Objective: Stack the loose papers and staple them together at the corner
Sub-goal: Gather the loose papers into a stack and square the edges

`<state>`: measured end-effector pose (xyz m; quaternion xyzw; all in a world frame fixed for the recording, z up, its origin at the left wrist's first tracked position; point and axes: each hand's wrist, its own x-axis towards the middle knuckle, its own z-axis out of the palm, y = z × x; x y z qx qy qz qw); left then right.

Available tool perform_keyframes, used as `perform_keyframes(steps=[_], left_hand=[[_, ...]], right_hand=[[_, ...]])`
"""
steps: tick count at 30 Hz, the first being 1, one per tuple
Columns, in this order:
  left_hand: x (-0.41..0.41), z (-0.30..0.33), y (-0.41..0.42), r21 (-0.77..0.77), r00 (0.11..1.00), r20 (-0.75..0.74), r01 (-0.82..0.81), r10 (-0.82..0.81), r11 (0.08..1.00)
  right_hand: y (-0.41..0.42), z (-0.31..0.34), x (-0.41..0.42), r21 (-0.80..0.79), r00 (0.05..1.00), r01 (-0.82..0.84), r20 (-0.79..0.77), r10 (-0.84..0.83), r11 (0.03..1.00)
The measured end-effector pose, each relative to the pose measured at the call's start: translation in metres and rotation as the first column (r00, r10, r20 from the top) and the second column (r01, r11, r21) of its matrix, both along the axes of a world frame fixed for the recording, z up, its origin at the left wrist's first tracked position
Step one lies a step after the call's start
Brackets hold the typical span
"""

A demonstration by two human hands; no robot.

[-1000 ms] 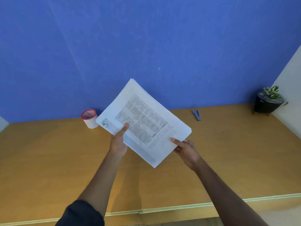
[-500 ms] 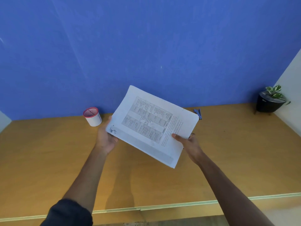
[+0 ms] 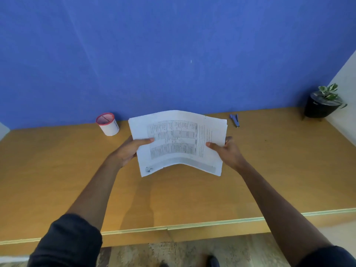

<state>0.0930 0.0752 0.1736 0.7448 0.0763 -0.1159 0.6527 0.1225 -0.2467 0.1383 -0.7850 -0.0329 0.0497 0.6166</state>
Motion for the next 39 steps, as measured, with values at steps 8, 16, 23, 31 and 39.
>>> perform_keyframes(steps=[8,16,23,31,39], left_hand=[[-0.007,-0.043,-0.044,-0.151,0.875,0.122,-0.450,0.468,0.880],[-0.016,-0.078,-0.069,-0.347,0.772,-0.139,-0.625,0.620,0.699],[-0.010,-0.083,-0.064,-0.344,0.806,-0.088,-0.576,0.585,0.742],[-0.011,-0.098,-0.064,-0.247,0.818,-0.040,-0.565,0.574,0.788],[-0.009,-0.100,-0.069,-0.144,0.850,0.053,-0.513,0.524,0.846]], right_hand=[[0.023,-0.033,-0.010,-0.044,0.981,0.192,0.005,-0.192,0.980],[0.038,-0.082,-0.022,0.007,0.933,0.341,-0.123,-0.337,0.940],[0.029,-0.080,-0.016,0.013,0.942,0.324,-0.100,-0.321,0.946],[0.021,-0.074,-0.014,0.128,0.943,0.316,-0.156,-0.296,0.940],[0.019,-0.073,-0.014,0.129,0.942,0.318,-0.159,-0.297,0.939]])
